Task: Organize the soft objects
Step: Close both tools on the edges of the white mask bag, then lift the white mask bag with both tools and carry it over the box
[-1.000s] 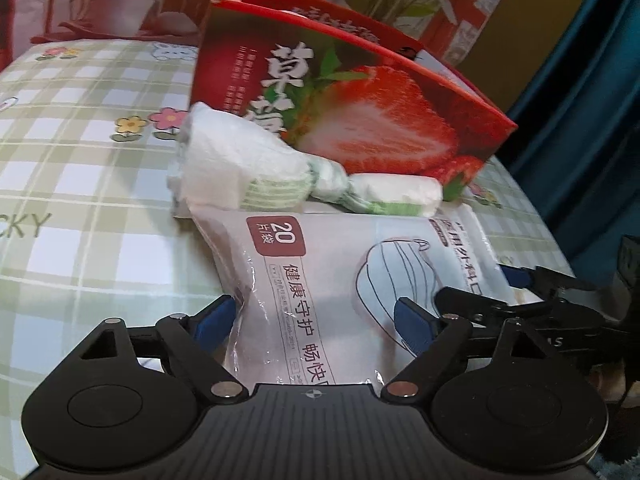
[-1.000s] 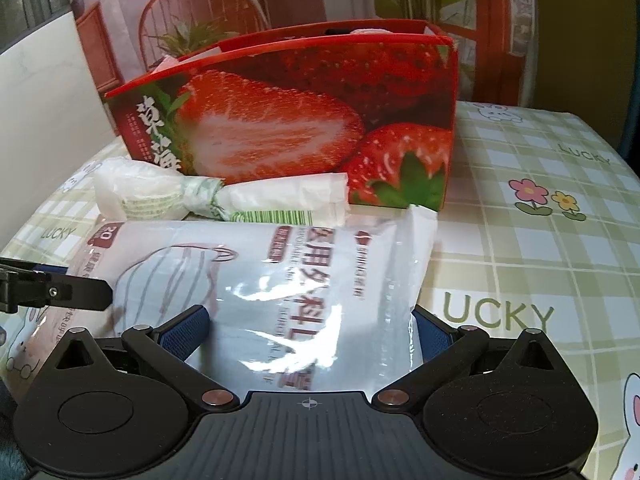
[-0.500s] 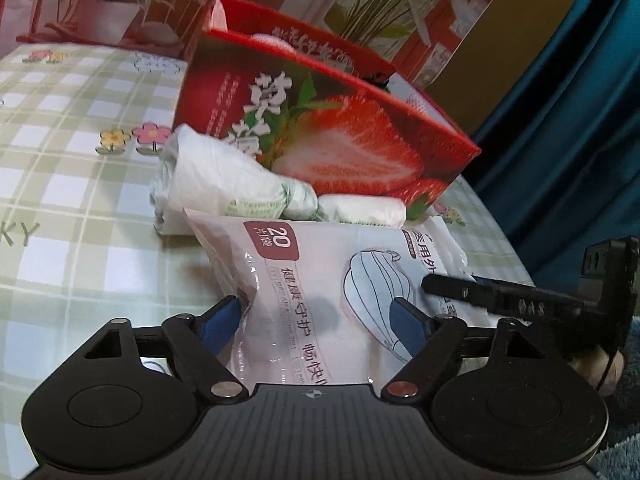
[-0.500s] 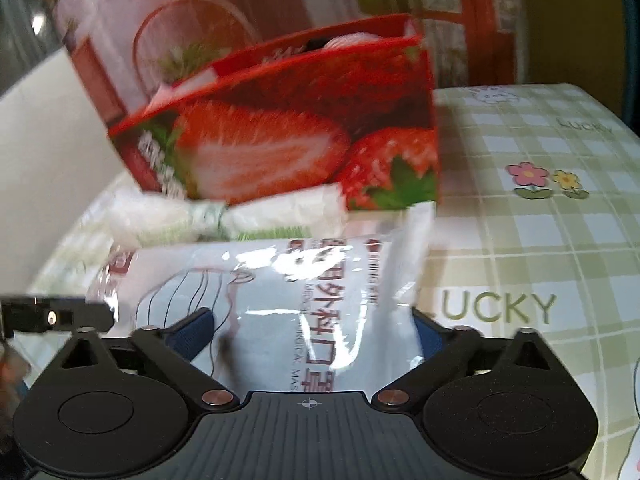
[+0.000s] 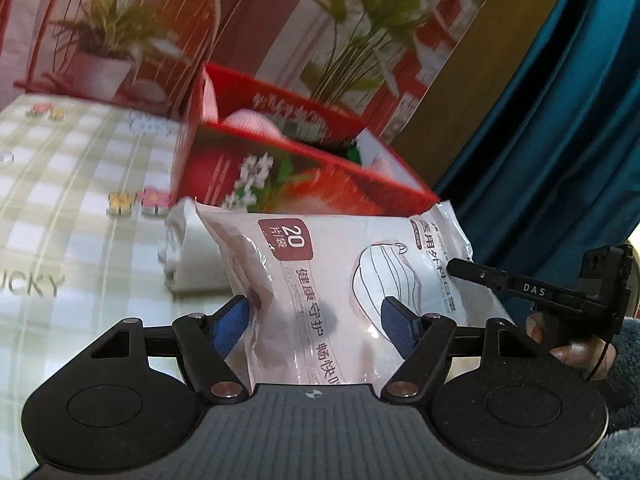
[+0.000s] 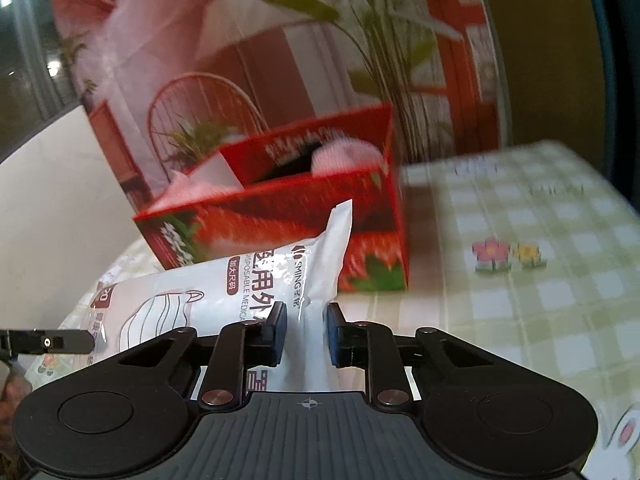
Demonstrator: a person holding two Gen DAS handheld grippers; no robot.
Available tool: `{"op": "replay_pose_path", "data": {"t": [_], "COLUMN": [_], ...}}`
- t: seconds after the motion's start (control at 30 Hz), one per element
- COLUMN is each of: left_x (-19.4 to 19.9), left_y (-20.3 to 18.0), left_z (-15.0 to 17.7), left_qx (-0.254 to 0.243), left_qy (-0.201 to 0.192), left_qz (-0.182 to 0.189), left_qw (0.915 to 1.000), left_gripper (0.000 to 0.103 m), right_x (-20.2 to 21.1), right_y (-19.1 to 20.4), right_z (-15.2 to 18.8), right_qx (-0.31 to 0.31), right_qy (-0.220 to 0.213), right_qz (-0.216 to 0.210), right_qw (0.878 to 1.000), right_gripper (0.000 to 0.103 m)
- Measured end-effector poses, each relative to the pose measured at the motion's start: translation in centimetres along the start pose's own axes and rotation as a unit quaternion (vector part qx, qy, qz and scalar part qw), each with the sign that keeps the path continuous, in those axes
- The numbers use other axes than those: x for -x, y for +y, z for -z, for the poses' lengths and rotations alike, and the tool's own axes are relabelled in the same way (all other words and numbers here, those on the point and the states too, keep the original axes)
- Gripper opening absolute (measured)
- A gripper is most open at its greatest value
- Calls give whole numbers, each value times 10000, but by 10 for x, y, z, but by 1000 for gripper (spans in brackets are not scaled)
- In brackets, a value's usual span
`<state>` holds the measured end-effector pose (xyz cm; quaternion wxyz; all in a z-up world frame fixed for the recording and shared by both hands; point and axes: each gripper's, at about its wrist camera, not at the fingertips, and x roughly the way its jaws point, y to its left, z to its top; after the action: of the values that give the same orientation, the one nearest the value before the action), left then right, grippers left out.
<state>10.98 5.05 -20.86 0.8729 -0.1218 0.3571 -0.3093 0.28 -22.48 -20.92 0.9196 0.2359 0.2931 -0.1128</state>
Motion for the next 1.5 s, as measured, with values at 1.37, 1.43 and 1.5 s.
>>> {"op": "replay_pose_path", "data": {"t": [1.37,1.43,1.5], "left_x": [-143,-153,-158], "left_y": [0,4,8], "left_z": [-196,-197,-195], "left_qx": [-1141,-1178,-1185], "left_qy": [-409,-257,-162], "left_qz": [-1139,-1186,-1240], "left_qw": [9861,9856,9851], "left_gripper": [75,76,78], "right_x": [-146,-157,-166], "right_y": [-8,-10,-11], "right_z": [-161,-161,-160], "right_qx": [1381,1441,1541], "right_qy": [-664,-487,-310], "right_qz": [904,984,1089], "right_qw": [9840,9835,9815], "right_gripper": [8,9,11]}}
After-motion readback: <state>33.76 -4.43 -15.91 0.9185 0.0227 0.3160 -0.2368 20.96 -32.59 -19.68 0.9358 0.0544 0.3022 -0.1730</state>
